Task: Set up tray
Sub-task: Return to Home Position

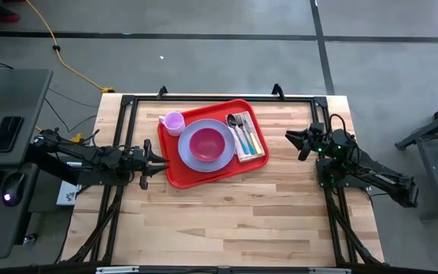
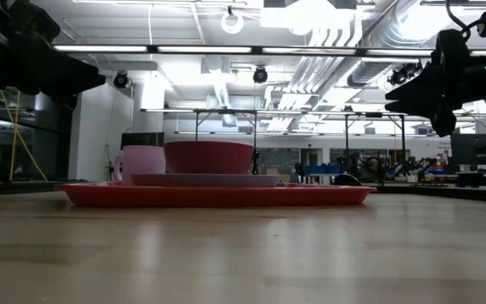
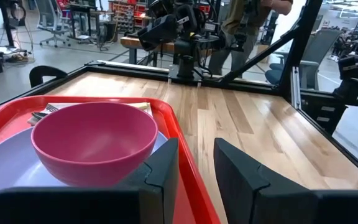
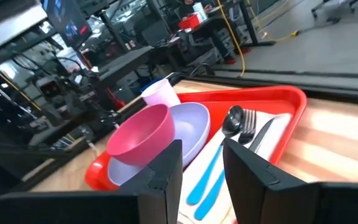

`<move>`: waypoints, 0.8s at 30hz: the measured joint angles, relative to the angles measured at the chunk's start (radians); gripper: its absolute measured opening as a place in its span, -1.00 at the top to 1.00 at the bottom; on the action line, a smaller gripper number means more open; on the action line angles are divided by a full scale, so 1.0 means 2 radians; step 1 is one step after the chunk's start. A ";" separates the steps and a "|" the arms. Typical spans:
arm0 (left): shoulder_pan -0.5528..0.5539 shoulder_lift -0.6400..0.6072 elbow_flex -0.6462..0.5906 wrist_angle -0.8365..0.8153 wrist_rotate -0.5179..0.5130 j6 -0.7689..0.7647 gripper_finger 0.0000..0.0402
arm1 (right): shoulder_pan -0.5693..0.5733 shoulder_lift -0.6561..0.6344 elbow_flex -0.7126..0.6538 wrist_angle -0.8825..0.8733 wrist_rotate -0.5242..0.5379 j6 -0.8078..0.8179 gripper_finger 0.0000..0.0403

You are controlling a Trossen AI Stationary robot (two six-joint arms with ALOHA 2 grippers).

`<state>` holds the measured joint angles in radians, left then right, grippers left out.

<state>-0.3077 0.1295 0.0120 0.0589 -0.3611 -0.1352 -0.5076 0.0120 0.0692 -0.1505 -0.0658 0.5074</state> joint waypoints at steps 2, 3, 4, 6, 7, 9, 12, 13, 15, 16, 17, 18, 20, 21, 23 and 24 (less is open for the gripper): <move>0.000 0.000 0.000 0.000 0.000 0.000 0.33 | 0.000 0.000 0.000 0.000 0.003 0.008 0.53; 0.000 0.000 0.000 0.000 0.000 0.000 0.33 | 0.000 0.000 0.000 0.000 0.003 0.007 0.53; 0.000 0.000 0.000 0.000 0.000 0.000 0.33 | 0.000 0.000 0.000 0.000 0.004 0.005 0.53; 0.000 0.000 0.000 0.000 0.000 0.000 0.33 | 0.000 0.000 0.000 0.000 0.004 0.006 0.53; 0.000 0.000 0.000 0.000 0.001 0.000 0.33 | 0.000 0.000 0.000 0.000 0.004 0.006 0.53; 0.000 0.000 0.000 0.000 0.001 0.000 0.33 | 0.000 0.000 0.000 0.000 0.004 0.006 0.53; 0.000 0.000 0.000 0.000 0.001 0.000 0.33 | 0.000 0.000 0.000 0.000 0.004 0.005 0.53; 0.000 0.000 0.000 0.000 0.001 0.000 0.33 | 0.000 0.000 0.000 0.000 0.004 0.005 0.53; 0.000 0.000 0.000 0.000 0.001 0.000 0.33 | 0.000 0.000 0.000 0.000 0.004 0.005 0.53; 0.000 0.000 0.000 0.000 0.001 0.000 0.33 | 0.000 0.000 0.000 0.000 0.004 0.005 0.53; 0.000 0.000 0.000 0.000 0.001 0.000 0.33 | 0.000 0.000 0.000 0.000 0.004 0.005 0.53; 0.000 0.000 0.000 0.000 0.001 0.000 0.33 | 0.000 0.000 0.000 0.000 0.004 0.005 0.53; 0.000 0.000 0.000 0.000 0.001 0.000 0.33 | 0.000 0.000 0.000 0.000 0.004 0.005 0.53; 0.000 0.000 0.000 0.000 0.001 0.000 0.33 | 0.000 0.000 0.000 0.000 0.005 0.005 0.53; 0.000 0.000 0.000 0.000 0.001 0.000 0.33 | 0.000 0.000 0.000 -0.001 0.005 0.005 0.53; 0.000 0.000 0.000 0.000 0.001 0.000 0.33 | 0.000 0.000 0.000 -0.001 0.005 0.005 0.53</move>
